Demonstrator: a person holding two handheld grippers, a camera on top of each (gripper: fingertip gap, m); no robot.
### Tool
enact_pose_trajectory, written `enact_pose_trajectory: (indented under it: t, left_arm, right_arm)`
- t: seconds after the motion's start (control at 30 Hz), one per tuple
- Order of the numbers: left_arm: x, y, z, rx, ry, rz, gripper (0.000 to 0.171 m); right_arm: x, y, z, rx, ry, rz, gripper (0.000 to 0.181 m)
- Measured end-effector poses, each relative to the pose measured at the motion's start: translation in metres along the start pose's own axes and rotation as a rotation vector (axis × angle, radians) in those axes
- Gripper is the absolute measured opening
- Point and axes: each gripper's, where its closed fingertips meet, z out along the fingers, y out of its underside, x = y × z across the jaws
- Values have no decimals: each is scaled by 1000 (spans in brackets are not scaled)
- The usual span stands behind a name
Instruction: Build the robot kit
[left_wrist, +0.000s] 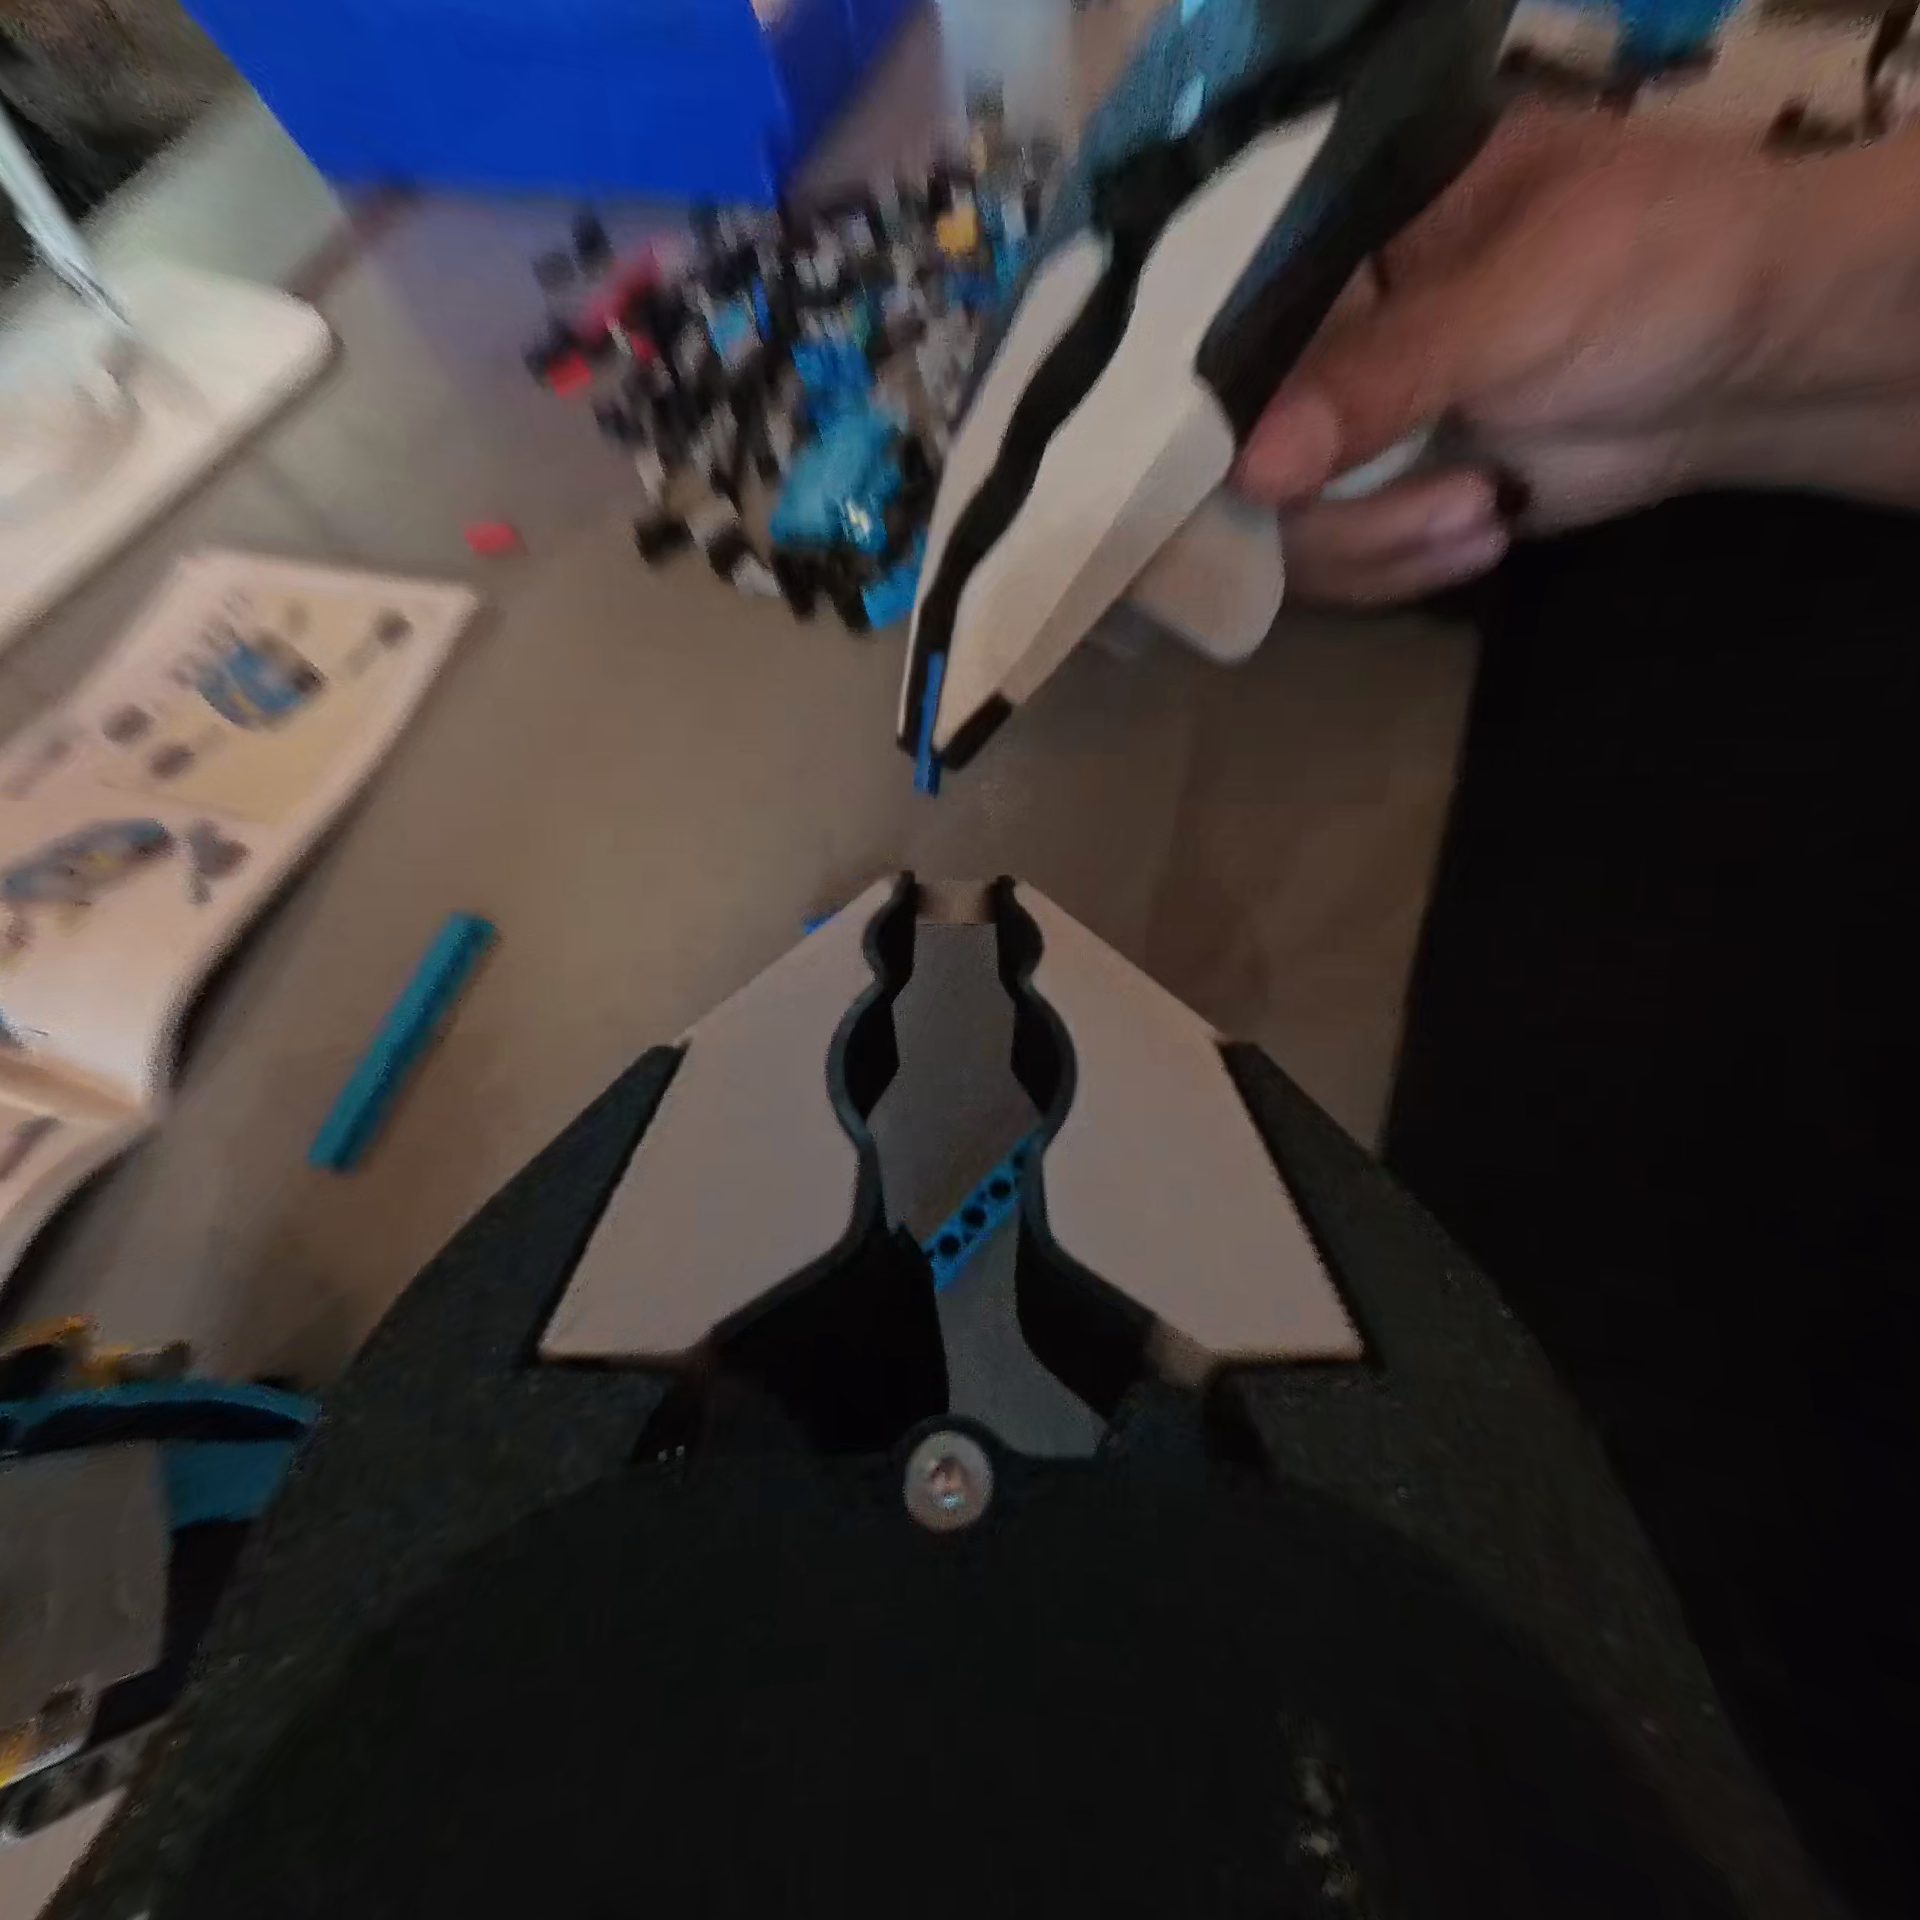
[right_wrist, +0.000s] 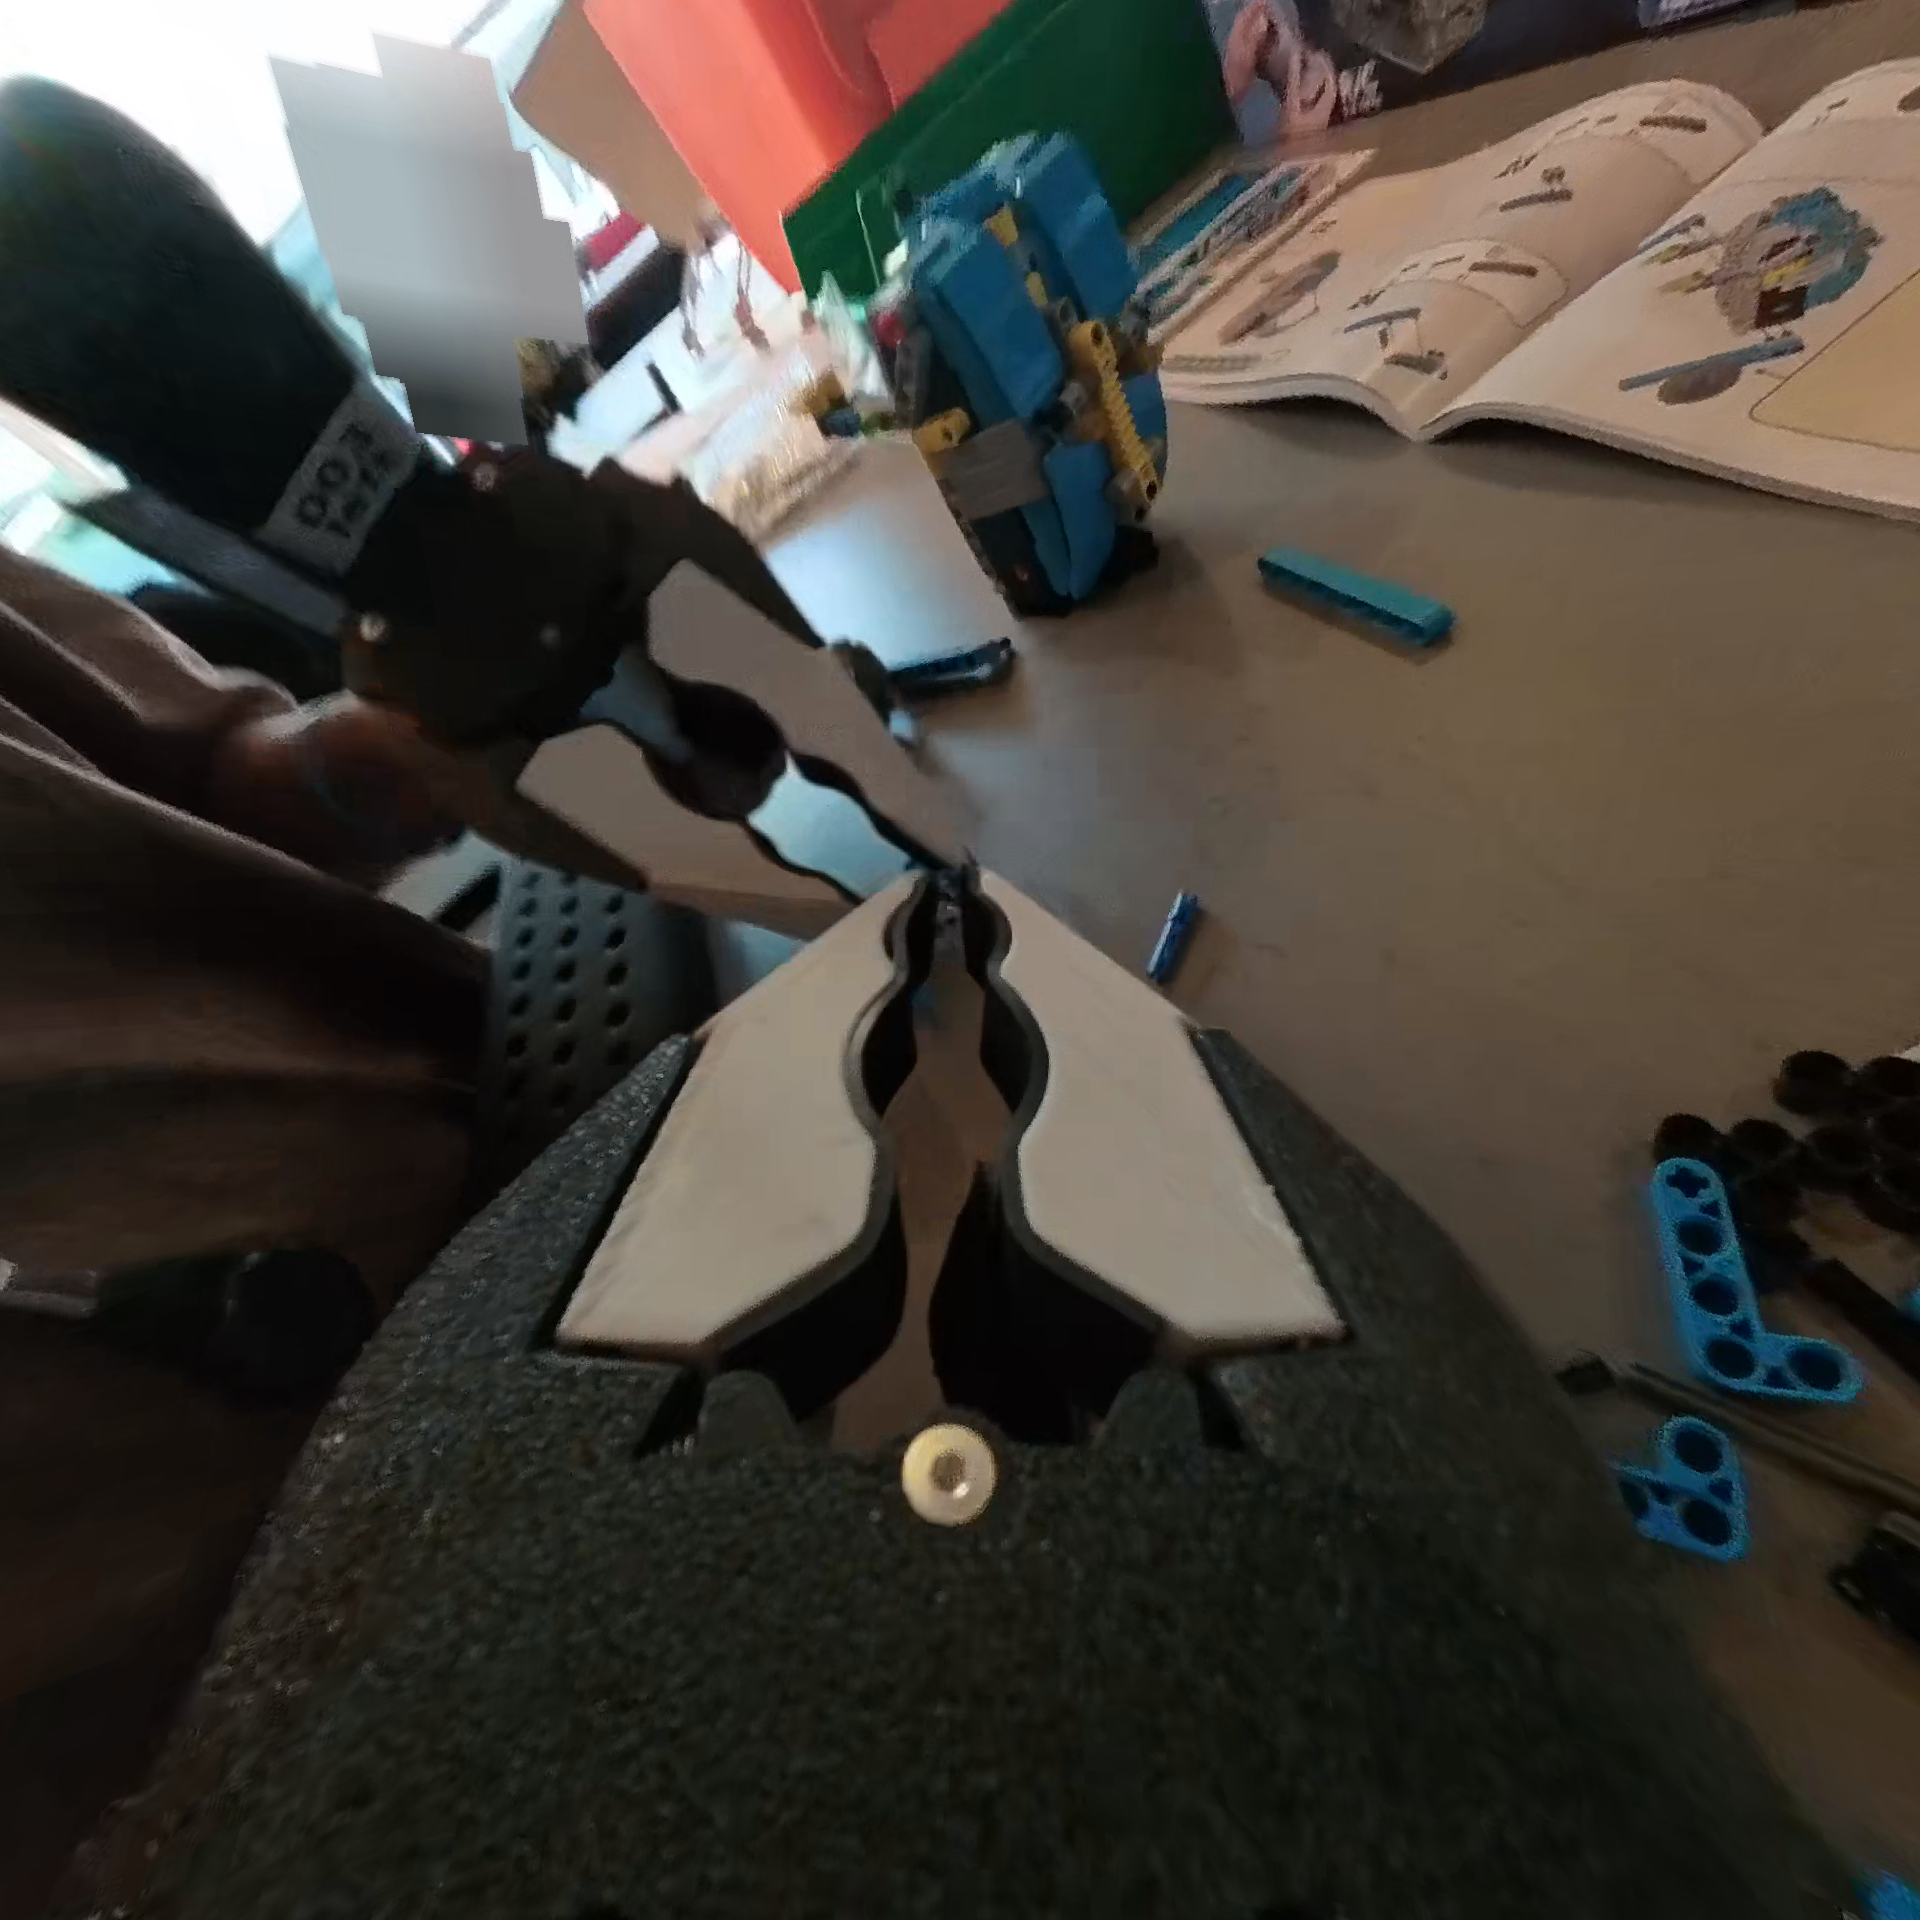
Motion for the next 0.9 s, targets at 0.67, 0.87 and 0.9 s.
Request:
enact_pose_trajectory:
  t: [0.67, 0.87, 0.9]
  left_arm:
    - [-4, -40, -34, 195, -109, 82, 14]
    - [-2, -34, -36, 162, -105, 116, 14]
    - [-2, -31, -35, 144, -109, 131, 14]
  right_arm:
    - [-31, -28, 3, 146, -228, 176, 4]
    - [-33, -23, 7, 108, -274, 239, 4]
    - [-32, -21, 9, 100, -275, 252, 3]
